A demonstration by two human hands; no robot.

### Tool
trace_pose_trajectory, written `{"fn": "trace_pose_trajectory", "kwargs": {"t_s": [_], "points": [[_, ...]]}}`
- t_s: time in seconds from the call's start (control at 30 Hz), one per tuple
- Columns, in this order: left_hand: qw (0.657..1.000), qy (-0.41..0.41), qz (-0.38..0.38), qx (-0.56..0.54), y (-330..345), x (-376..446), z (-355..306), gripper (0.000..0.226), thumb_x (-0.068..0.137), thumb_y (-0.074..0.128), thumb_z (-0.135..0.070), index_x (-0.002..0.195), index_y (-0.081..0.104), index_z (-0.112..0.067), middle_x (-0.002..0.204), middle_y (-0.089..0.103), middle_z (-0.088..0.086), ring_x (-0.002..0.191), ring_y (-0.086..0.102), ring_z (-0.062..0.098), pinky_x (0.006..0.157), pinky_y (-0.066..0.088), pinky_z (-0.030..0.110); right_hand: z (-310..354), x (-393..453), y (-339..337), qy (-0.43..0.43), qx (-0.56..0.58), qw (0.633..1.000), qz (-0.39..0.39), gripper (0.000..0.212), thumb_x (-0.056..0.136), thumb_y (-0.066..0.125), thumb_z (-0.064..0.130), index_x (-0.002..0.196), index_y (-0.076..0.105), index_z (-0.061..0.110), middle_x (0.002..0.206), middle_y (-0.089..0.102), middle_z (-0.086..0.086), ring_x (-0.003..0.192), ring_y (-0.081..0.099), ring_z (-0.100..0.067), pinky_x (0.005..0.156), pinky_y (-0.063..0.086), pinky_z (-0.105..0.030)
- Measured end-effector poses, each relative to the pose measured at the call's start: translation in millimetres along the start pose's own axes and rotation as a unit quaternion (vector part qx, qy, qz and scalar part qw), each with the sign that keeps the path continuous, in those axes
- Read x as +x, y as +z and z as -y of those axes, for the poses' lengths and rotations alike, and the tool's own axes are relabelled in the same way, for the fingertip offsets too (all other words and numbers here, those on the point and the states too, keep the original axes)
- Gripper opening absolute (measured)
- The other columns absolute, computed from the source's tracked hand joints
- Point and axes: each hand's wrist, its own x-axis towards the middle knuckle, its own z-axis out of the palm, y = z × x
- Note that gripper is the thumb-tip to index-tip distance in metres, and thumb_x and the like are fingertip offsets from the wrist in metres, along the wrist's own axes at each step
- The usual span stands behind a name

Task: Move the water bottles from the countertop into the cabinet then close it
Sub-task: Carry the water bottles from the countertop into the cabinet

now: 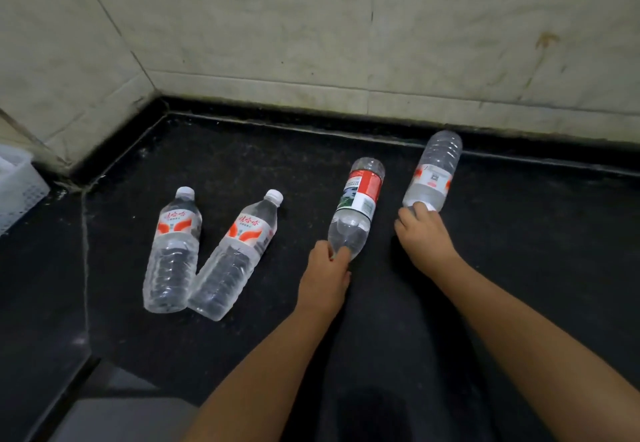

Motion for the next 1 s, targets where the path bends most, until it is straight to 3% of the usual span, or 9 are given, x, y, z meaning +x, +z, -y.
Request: {"fn": "trace_pose_trajectory", "kwargs": {"t_s": [0.1,0.2,0.3,0.47,0.53,0.6,0.67,0.77,1.0], "points": [[0.999,-0.024,-0.015,-0.024,-9.8,-0.9,-7.5,0.025,0.092,0.046,-0.003,0.115,0.053,-0.007,0.101,0.045,0.001,0.08,0.036,0.01,0.071,0.034,0.023,-10.8,-18.1,-4.5,-0.003,0.004,1.0,-0.029,0.036,0.025,0.09,-0.003,0.047,0.063,0.001,0.054,0.064,-0.012,0.05,0.058,-0.03,0.036,0.045,-0.022],[0.997,0.045,-0.062,0.0,-26.9,-13.4,-13.7,0.025,0.082,0.054,0.005,0.105,0.061,-0.004,0.105,0.051,0.021,0.09,0.05,0.031,0.071,0.049,0.033,-20.8,-46.9,-16.1,-0.012,0.023,0.997,-0.073,0.034,0.027,0.085,-0.011,0.052,0.064,-0.002,0.059,0.066,-0.015,0.064,0.046,-0.03,0.034,0.046,-0.025],[0.993,0.087,-0.068,0.027,-54.0,-40.1,-24.4,0.021,0.081,0.058,0.0,0.101,0.062,-0.003,0.106,0.05,0.018,0.09,0.049,0.029,0.067,0.042,0.029,-18.4,-84.5,-42.5,-0.002,0.072,0.992,-0.104,0.036,0.029,0.083,-0.012,0.061,0.068,-0.003,0.064,0.067,-0.015,0.07,0.043,-0.027,0.031,0.049,-0.029],[0.986,0.147,-0.05,0.067,-102.8,-115.3,-44.9,0.022,0.065,0.05,-0.014,0.065,0.066,0.002,0.069,0.063,0.021,0.047,0.061,0.035,0.034,0.05,0.031,3.7,-168.2,-110.7,0.007,0.127,0.988,-0.091,0.033,0.03,0.083,-0.013,0.058,0.069,-0.003,0.062,0.066,-0.017,0.05,0.058,-0.037,0.039,0.054,-0.033],[0.977,0.182,-0.069,0.091,-117.0,-156.9,-55.9,0.034,0.064,0.041,-0.023,0.064,0.066,-0.001,0.066,0.064,0.017,0.045,0.062,0.034,0.034,0.051,0.032,19.8,-208.8,-147.4,0.017,0.15,0.986,-0.064,0.022,0.044,0.078,-0.011,0.064,0.071,-0.004,0.068,0.067,-0.022,0.055,0.061,-0.043,0.052,0.056,-0.04],[0.983,0.159,-0.045,0.077,-136.4,-206.4,-71.7,0.019,0.075,0.049,-0.016,0.074,0.064,-0.004,0.076,0.057,0.013,0.073,0.065,0.036,0.059,0.053,0.037,37.1,-246.8,-185.4,0.087,0.202,0.973,-0.076,0.024,0.071,0.064,-0.006,0.093,0.072,-0.005,0.096,0.067,-0.025,0.09,0.062,-0.045,0.082,0.052,-0.041],[0.99,0.127,-0.046,0.041,-140.3,-245.2,-77.1,0.022,0.08,0.055,-0.013,0.06,0.046,-0.015,0.067,0.04,-0.001,0.086,0.056,0.034,0.067,0.039,0.032,52.7,-283.9,-218.0,0.18,0.26,0.947,-0.044,0.031,0.083,0.057,0.002,0.113,0.065,-0.002,0.118,0.062,-0.022,0.114,0.055,-0.035,0.097,0.042,-0.033],[0.991,0.129,-0.018,0.022,-138.8,-302.7,-86.9,0.041,0.079,0.058,-0.014,0.052,0.028,-0.022,0.06,0.032,-0.008,0.076,0.045,0.025,0.065,0.03,0.026,74.3,-334.8,-256.2,0.279,0.319,0.906,0.006,0.026,0.086,0.056,0.006,0.109,0.067,-0.001,0.113,0.064,-0.019,0.101,0.059,-0.028,0.081,0.044,-0.027],[0.969,0.235,0.074,0.022,-105.8,-400.7,-123.6,0.016,0.081,0.061,-0.018,0.092,0.06,-0.006,0.09,0.06,0.013,0.085,0.056,0.029,0.068,0.037,0.028,122.4,-464.3,-276.8,0.359,0.383,0.838,0.146,0.009,0.083,0.059,0.005,0.074,0.062,0.006,0.072,0.058,-0.008,0.066,0.058,-0.02,0.052,0.05,-0.023]]}}
